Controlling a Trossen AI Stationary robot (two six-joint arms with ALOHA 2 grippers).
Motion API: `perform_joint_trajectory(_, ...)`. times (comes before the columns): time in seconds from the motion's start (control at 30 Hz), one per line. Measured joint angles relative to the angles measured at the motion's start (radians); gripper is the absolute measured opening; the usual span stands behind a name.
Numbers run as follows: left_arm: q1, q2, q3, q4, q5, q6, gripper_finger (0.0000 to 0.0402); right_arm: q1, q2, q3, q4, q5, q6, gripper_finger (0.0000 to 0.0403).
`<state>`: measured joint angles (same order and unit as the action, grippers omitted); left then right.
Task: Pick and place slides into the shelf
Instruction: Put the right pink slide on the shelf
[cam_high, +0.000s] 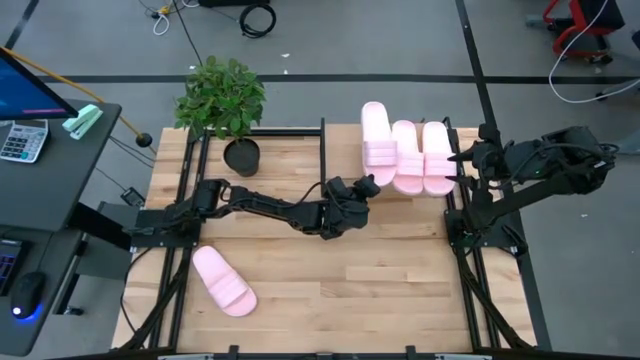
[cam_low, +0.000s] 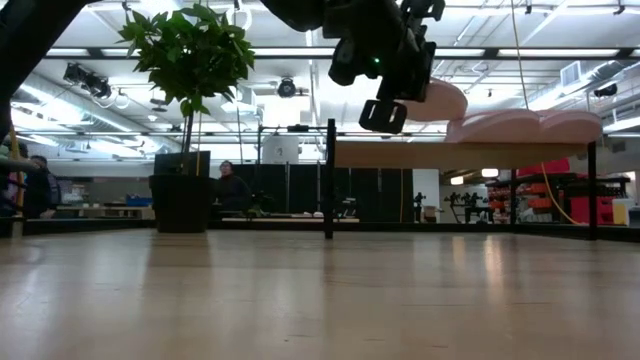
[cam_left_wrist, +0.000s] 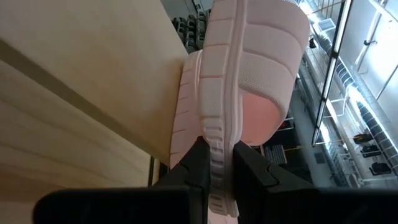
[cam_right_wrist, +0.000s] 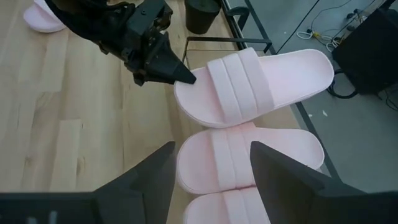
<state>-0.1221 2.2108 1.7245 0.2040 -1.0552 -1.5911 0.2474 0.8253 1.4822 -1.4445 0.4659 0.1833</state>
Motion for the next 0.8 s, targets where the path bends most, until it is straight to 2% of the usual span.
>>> perform_joint_trajectory(0.1, -0.011, -0.005, -0.001, -0.011, -0.005, -0.003, 0.0048, 0.0, 0.0, 0.0, 0.0, -0.003, 0.0, 0.0213)
perform_joint_trajectory(0.37, -0.022, -0.065, -0.002, -0.262, 0.008, -0.07, 0.0048, 0.0, 0.008, 0.0, 0.0, -0.065, -0.033, 0.0213)
perform_joint_trajectory(0.53, -0.02, -0.066, -0.002, -0.27, 0.026, -0.132, 0.0048, 0.0, 0.027, 0.0, 0.0, -0.066, -0.048, 0.0213)
perform_joint_trajectory(0.8, -0.009, -0.066, -0.002, -0.316, 0.039, -0.146, 0.0048, 0.0, 0.063, 0.0, 0.0, -0.067, -0.056, 0.0213)
